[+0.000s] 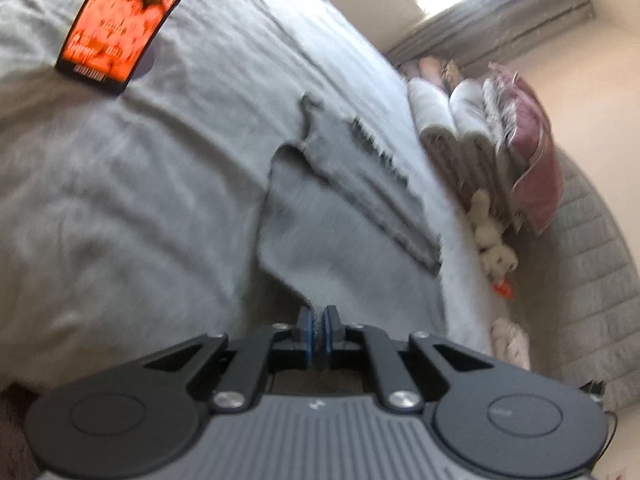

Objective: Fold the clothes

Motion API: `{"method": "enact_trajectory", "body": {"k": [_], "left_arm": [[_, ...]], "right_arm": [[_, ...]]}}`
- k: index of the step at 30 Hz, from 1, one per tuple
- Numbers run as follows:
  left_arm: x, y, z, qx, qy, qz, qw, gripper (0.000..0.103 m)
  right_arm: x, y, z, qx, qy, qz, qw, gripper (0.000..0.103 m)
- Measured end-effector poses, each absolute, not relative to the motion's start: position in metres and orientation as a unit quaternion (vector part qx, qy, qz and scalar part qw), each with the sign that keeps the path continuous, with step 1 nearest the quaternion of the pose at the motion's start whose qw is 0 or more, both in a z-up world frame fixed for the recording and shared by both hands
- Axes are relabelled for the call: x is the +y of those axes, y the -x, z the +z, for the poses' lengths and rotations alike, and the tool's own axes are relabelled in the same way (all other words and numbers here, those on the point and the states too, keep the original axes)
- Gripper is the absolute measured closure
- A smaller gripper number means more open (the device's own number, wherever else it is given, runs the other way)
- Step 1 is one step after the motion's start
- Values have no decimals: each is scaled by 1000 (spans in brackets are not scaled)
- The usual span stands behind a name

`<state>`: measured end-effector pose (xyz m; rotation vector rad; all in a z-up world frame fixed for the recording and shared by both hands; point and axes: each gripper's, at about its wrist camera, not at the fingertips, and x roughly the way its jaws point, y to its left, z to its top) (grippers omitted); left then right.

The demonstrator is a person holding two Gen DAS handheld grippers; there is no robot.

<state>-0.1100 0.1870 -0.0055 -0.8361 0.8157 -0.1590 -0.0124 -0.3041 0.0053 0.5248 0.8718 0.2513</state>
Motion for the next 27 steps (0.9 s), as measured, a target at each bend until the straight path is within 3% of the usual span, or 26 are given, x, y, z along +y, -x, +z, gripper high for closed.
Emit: {"method": "enact_trajectory", "body": {"k": [5,16,19,22,24,27], "left_arm": [[191,62,-5,369,412,-55,831,97],[204,-28,-51,357,421,-16,834,96],[207,-32,-54,338,420,-15,842,89],[210,-33,-48,317,418,-19,851,72],[207,-31,-39,309,378,-15,873,63],[195,-28,-27,314,265,-12,912,59]], "right_arm": [[-302,-13,16,395,-263,122,872,95],[-300,-92,-41,386,-292,95,870,91],[-312,-95,-42,363,-328,93,867,88],[-318,-94,-35,334,-327,99,879,85],[-319,-92,-31,327,-308,106,887,74],[-311,-87,-29,335,-230,116,906,62]]}}
